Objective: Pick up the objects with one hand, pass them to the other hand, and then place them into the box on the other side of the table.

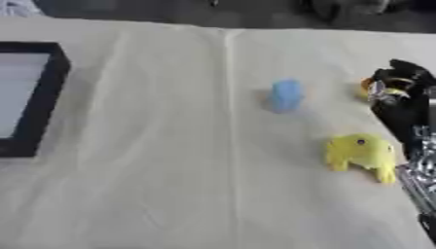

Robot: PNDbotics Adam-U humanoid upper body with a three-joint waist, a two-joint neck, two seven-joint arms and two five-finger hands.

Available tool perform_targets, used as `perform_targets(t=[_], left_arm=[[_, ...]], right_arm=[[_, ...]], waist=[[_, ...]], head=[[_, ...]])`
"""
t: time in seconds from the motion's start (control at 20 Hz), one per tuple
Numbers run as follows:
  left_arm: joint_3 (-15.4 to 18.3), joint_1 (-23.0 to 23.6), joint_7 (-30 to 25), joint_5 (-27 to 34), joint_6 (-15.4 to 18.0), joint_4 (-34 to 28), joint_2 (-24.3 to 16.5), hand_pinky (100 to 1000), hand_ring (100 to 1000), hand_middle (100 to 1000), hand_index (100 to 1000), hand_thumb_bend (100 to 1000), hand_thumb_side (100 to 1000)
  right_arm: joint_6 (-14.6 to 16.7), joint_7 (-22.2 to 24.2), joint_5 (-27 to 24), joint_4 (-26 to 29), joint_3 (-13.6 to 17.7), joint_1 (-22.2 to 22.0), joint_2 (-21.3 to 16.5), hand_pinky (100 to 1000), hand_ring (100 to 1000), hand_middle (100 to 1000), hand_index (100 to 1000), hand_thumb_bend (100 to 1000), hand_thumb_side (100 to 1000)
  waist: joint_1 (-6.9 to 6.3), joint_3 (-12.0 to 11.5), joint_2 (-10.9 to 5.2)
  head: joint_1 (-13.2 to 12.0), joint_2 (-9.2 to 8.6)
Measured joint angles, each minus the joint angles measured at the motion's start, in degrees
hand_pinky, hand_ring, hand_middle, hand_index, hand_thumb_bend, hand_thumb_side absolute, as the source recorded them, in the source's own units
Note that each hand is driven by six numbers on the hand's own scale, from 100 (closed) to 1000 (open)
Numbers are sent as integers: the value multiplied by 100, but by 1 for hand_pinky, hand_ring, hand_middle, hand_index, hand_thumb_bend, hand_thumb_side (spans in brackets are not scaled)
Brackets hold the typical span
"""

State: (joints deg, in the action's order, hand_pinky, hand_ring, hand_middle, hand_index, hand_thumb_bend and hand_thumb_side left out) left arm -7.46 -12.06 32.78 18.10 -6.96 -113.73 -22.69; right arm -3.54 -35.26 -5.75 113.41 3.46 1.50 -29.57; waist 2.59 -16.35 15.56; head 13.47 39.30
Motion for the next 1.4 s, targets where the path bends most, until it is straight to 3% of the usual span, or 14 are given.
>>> perform_targets(t=[0.2,0.55,0.7,0.85,1.0,1.15,1.4], left_arm=[[0,4,7,0,-6,0,0,927,561,784,917,587,748],[1,13,15,0,0,0,0,927,560,781,917,589,747],[2,42,18,0,1,0,0,927,560,781,917,589,747],[5,47,22,-8,2,0,-1,927,559,780,917,589,747],[15,55,27,-19,-2,0,-2,928,558,779,917,590,748],[34,71,43,-29,-18,0,-5,928,557,779,917,592,747],[37,101,54,-45,-29,0,-20,928,556,779,917,592,746]], right_arm=[[0,0,0,0,1,-1,-13,551,667,644,755,143,327],[-12,12,24,0,9,-39,-78,560,684,662,766,166,310],[-115,91,150,0,98,-122,-340,569,700,679,775,175,305],[-432,348,402,0,231,-234,-793,629,765,751,820,271,246],[-923,1098,791,0,396,-411,-1405,693,809,804,856,339,205],[-1225,2240,1164,1,546,-663,-1985,748,837,834,871,385,177],[-1129,3903,1555,11,655,-1072,-2660,793,850,842,856,409,176]], waist=[[0,0,-33],[1,-4,-39],[15,-3,-43],[26,0,-43],[34,5,-43],[56,26,-43],[84,64,-43]], head=[[-12,89],[-9,94],[17,93],[54,90],[118,82],[155,79],[157,77]])
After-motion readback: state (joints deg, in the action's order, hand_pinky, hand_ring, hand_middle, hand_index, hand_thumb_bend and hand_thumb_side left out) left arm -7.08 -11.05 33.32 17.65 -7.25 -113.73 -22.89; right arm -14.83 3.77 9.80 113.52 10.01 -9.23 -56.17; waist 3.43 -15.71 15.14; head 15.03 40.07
